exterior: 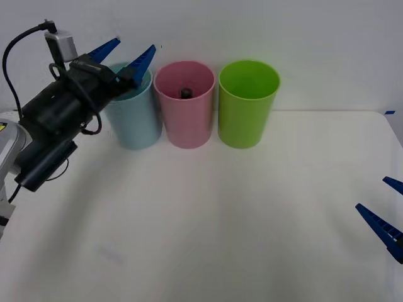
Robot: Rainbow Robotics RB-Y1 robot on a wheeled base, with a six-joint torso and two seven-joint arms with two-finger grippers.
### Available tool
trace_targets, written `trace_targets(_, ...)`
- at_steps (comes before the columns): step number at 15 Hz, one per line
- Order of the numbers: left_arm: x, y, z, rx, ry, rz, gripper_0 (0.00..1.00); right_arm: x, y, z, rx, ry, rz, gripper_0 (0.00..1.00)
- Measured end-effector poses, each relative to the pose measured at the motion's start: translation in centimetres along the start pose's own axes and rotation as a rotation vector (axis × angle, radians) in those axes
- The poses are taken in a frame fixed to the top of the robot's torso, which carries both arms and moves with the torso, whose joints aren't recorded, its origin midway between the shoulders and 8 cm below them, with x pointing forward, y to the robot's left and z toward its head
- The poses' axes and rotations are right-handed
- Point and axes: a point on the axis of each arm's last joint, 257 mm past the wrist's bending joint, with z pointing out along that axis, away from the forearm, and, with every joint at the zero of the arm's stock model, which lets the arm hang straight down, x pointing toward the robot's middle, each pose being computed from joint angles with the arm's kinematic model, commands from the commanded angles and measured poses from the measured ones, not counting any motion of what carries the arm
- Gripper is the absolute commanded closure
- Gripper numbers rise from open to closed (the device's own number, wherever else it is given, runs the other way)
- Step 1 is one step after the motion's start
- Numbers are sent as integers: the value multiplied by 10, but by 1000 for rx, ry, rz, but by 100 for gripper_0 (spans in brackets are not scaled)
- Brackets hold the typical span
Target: Grasp the object on the table and drop it into the matching bin: aluminum can to the light blue bin, PET bottle to the pink bin.
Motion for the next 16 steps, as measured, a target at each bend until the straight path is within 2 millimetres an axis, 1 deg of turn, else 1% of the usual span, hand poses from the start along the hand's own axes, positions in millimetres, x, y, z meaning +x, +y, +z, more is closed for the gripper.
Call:
trace_targets(5, 8, 20, -60, 27, 48, 25, 0, 0, 0, 0, 0, 0, 0, 0)
trace_targets(8, 12, 27, -102, 28, 79, 50, 0, 0, 0, 0, 0, 0, 0, 0)
trace_targets(11, 21, 35, -149, 23, 125, 93, 0, 0, 0, 0, 0, 0, 0, 0)
trace_targets(15, 35, 41, -200, 16, 187, 131, 0, 0, 0, 0, 0, 0, 0, 0)
trace_targets(16, 39, 40, -212, 20, 205, 136, 0, 0, 0, 0, 0, 0, 0, 0)
